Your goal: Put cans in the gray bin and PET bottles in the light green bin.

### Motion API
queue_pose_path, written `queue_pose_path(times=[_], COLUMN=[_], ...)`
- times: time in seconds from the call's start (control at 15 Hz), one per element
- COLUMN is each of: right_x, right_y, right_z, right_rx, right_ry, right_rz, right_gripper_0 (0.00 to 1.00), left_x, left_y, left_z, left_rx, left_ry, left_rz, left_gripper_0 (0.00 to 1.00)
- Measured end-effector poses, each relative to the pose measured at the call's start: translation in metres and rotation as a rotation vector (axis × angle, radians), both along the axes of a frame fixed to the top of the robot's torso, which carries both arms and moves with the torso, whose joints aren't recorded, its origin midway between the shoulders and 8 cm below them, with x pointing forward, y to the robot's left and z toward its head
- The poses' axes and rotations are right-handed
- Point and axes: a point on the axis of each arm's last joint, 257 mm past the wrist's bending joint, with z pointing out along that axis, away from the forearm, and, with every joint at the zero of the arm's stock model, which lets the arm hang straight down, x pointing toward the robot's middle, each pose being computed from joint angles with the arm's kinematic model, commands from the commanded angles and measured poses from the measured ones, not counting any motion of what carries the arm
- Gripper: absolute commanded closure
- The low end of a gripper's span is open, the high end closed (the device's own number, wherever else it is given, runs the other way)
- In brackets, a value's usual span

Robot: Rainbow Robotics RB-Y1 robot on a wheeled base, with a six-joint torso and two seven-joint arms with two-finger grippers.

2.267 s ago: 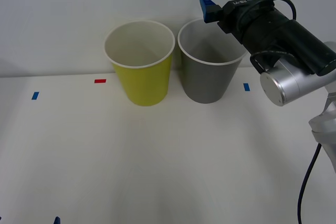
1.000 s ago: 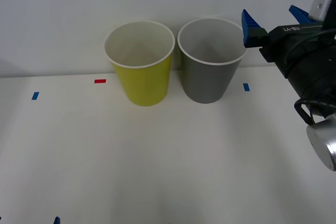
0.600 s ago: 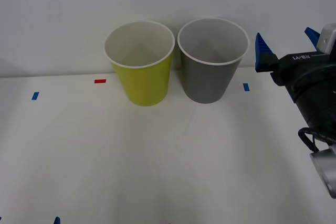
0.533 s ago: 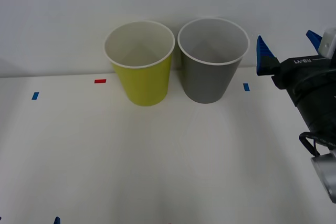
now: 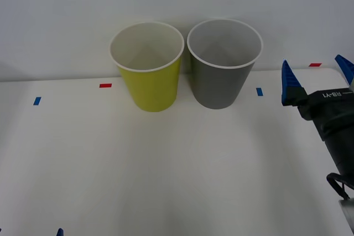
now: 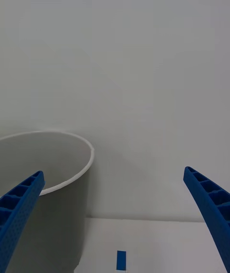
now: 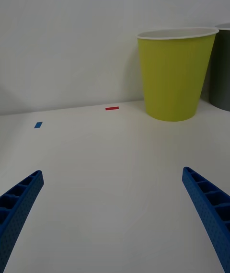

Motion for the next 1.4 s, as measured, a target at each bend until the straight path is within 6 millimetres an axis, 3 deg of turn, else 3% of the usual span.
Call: queue_pose_path(times=[0.33, 0.87, 1.4], right_x=[-0.022, -0.034, -0.081], right_y=[-0.011, -0.006, -0.019], right_z=[-0.026, -0.032, -0.072], right_rx=[0.042, 0.090, 0.010], right_ry=[0.017, 0.009, 0.066], right_rz=[-0.042, -0.017, -0.037], right_gripper_0=[0.00, 0.00, 0.00], left_x=[0.000, 0.000, 0.000], left_y=[0.000, 0.000, 0.000], left_z=[0.000, 0.000, 0.000], left_rx=[0.000, 0.000, 0.000], left_ry=[0.000, 0.000, 0.000], left_rz=[0.000, 0.000, 0.000], left_gripper_0=[0.00, 0.00, 0.00])
